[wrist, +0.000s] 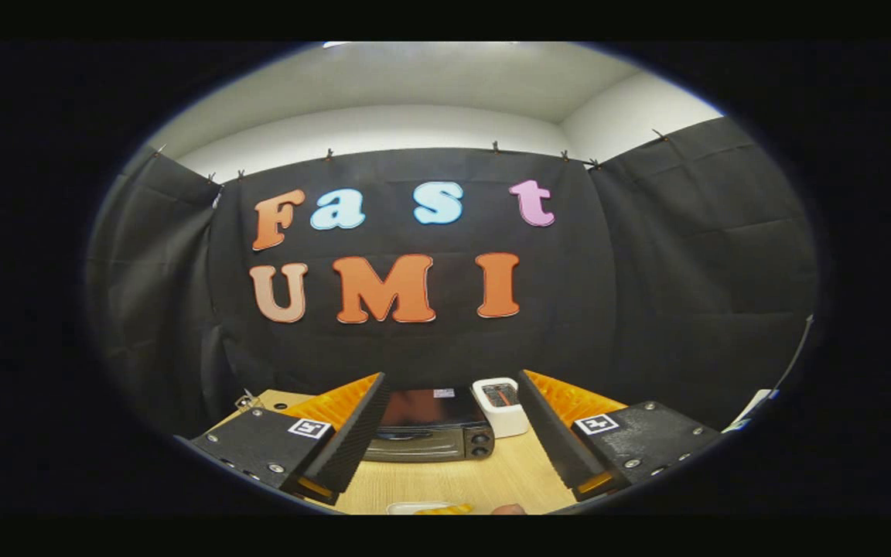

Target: Open the toaster oven, put the food inside, and close the toaster oven door.

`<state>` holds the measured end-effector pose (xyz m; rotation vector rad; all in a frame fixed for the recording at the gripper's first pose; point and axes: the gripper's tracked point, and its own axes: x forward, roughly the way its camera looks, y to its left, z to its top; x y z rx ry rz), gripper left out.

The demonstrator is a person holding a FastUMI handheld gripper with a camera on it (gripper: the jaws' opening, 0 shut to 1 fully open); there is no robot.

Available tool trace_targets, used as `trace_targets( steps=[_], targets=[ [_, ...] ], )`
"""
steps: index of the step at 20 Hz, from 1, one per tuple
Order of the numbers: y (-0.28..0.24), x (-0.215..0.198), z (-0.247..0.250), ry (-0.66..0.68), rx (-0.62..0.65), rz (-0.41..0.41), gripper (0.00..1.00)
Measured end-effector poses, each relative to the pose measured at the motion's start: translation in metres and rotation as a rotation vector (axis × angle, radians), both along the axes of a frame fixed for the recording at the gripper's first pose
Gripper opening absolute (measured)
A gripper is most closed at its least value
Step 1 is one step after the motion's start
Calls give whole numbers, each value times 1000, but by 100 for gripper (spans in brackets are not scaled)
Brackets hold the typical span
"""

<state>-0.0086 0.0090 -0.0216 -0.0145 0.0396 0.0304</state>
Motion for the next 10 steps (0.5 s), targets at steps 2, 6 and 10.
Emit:
trace_targets(
  steps=[2,6,10],
  targets=[
    [7,3,-9,16,-7,16,99],
    [22,12,-31,60,-14,48,99],
    [42,25,-49,94,0,84,99]
  ],
)
